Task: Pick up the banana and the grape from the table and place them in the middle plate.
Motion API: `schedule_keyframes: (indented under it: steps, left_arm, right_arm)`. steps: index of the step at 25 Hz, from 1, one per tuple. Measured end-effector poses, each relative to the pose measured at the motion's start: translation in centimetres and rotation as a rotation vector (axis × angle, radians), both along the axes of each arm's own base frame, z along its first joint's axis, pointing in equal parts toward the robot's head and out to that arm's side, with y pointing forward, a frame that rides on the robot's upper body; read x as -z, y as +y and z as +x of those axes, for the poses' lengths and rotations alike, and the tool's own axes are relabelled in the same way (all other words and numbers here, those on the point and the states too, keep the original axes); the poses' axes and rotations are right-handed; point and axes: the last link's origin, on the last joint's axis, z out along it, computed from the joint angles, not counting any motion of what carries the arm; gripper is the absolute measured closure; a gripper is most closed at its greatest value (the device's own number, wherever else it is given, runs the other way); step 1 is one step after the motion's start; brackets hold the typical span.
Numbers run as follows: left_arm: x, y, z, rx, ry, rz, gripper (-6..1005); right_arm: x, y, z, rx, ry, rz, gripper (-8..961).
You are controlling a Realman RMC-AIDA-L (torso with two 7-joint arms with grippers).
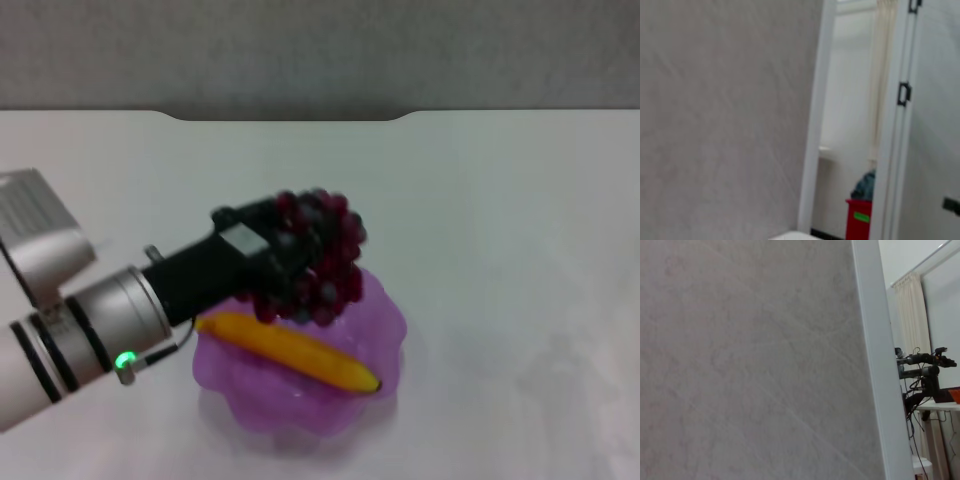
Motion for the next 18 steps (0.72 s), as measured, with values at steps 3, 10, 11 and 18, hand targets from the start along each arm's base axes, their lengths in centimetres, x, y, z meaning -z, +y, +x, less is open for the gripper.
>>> schedule_keyframes:
  steps: [3,10,11,18]
  left_arm:
    - [1.2,-0.2,-1.0,-0.002,0.048,-0.02,647]
    - [2.7,0.2,-3.6,-0.073,0.154,-0.02,651]
    - [2.8,0.2,-3.8,-0.084,0.169,-0.021,652]
    - [4.4,0.2,-4.3,-0.084,0.275,-0.035,656]
  right_arm:
    - [0.0,0.0,0.0,-0.002,0.0,-0.001,948]
    - [0.1,0.4,-0.4,-0.015,-0.001,-0.005,948]
    - [0.1,0.4,-0.4,-0.016,-0.001,-0.005,948]
    - [0.1,0.4,-0.4,-0.016,0.0,-0.006,948]
